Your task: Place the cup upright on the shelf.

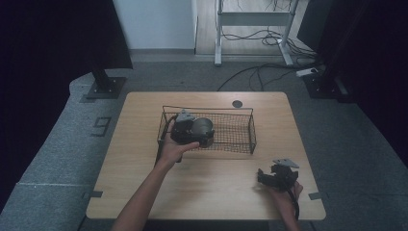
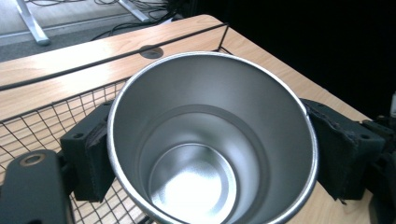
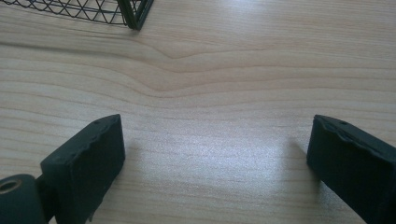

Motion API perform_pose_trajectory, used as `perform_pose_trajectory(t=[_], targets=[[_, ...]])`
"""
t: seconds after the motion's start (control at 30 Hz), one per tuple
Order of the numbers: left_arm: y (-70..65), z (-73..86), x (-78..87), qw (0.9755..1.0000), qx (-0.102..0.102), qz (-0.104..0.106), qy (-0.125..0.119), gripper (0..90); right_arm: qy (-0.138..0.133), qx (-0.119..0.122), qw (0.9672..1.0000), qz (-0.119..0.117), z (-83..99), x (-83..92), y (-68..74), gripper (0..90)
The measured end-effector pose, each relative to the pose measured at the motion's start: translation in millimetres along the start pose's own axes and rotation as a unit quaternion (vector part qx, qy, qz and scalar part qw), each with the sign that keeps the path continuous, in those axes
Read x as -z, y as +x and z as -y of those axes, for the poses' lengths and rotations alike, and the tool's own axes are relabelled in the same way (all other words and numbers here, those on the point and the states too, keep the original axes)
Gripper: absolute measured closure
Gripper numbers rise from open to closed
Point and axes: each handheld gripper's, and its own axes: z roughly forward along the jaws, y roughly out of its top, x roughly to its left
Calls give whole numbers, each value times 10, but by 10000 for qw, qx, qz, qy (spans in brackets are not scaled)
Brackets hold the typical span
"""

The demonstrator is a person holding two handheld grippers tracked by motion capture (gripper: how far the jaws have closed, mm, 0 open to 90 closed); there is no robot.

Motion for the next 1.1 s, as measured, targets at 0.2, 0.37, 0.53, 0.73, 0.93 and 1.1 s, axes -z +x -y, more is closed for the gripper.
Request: perform_pose_trajectory(t=[0.2, 0.37, 0.53, 0.73, 0.93, 1.1], targets=[[22, -47, -50, 10000, 6, -19, -14, 145, 1, 3, 10000, -2, 0, 2, 1, 44], [18, -57, -131, 10000, -6, -10, 72, 145, -12, 10, 10000, -8, 1, 1, 1, 46], [40, -69, -179, 9999, 24, -8, 98, 145, -13, 13, 10000, -8, 1, 1, 1, 47], [95, -104, -207, 9999, 71, -56, 100, 145, -10, 9, 10000, -3, 2, 2, 3, 47], [138, -123, -268, 9999, 57, -123, 100, 145, -9, 14, 10000, -6, 2, 2, 2, 47], [197, -116, -307, 9997, 112, -161, 140, 145, -8, 11, 10000, -10, 2, 2, 1, 47]])
